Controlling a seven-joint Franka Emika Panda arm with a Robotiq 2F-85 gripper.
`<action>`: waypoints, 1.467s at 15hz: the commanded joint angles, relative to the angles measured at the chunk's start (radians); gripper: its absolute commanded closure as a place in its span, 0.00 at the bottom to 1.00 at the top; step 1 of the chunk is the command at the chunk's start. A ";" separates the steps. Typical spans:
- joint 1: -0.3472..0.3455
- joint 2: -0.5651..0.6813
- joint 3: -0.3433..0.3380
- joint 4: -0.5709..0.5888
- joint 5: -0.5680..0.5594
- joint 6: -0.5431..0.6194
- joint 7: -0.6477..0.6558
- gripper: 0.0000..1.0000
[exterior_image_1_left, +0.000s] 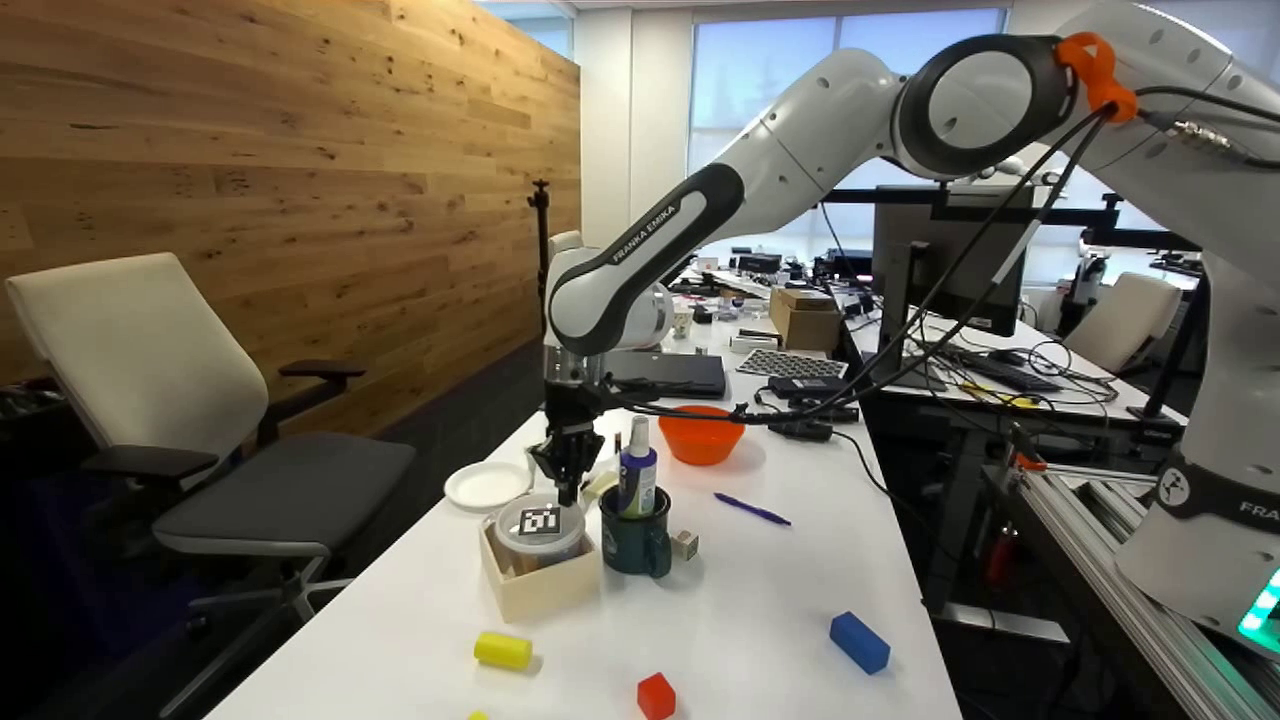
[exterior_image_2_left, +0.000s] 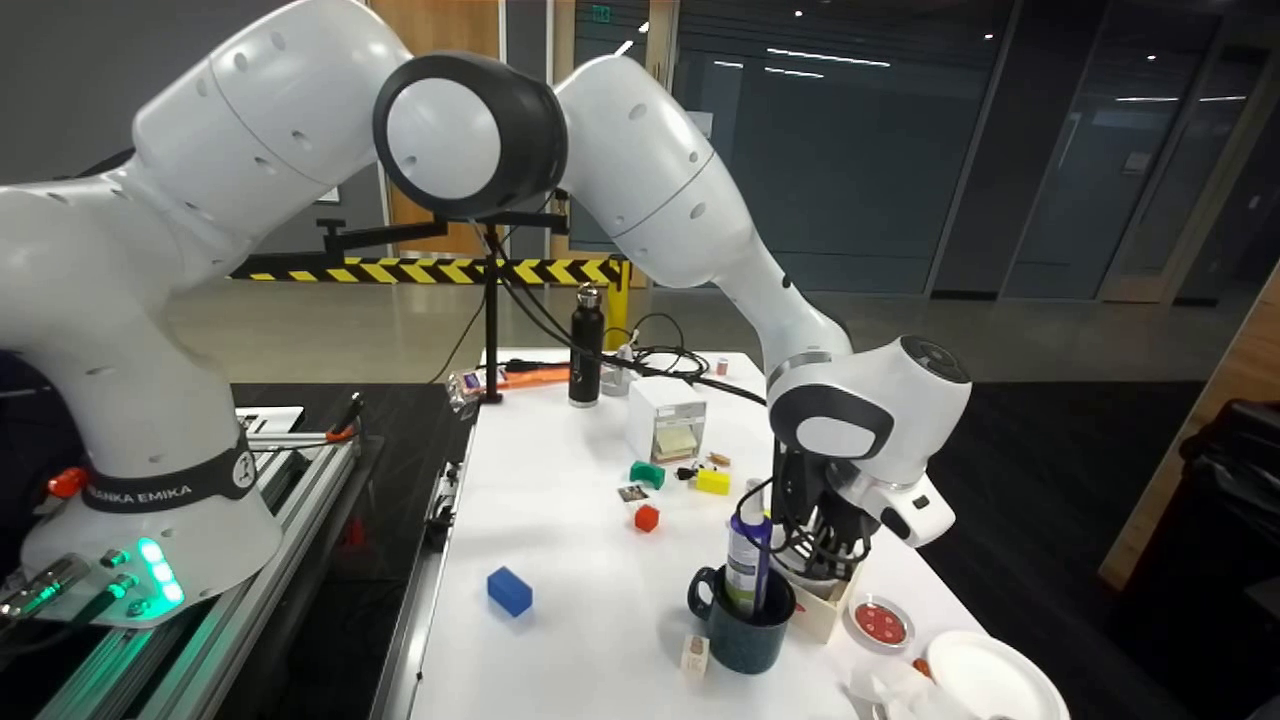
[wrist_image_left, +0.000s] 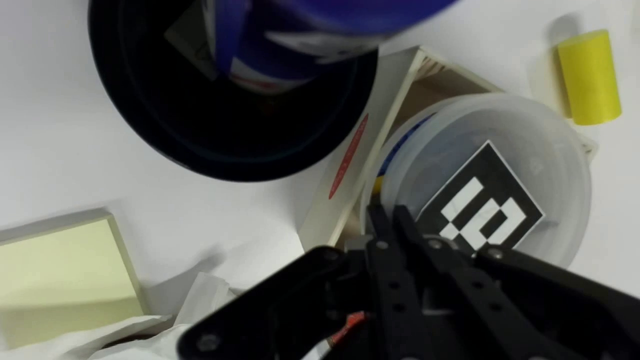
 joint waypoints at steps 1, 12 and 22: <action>-0.014 0.019 0.014 0.030 0.030 -0.017 0.013 0.99; -0.022 0.008 0.009 0.012 0.032 -0.012 0.014 0.99; -0.020 0.016 0.014 0.006 0.034 -0.011 0.016 0.99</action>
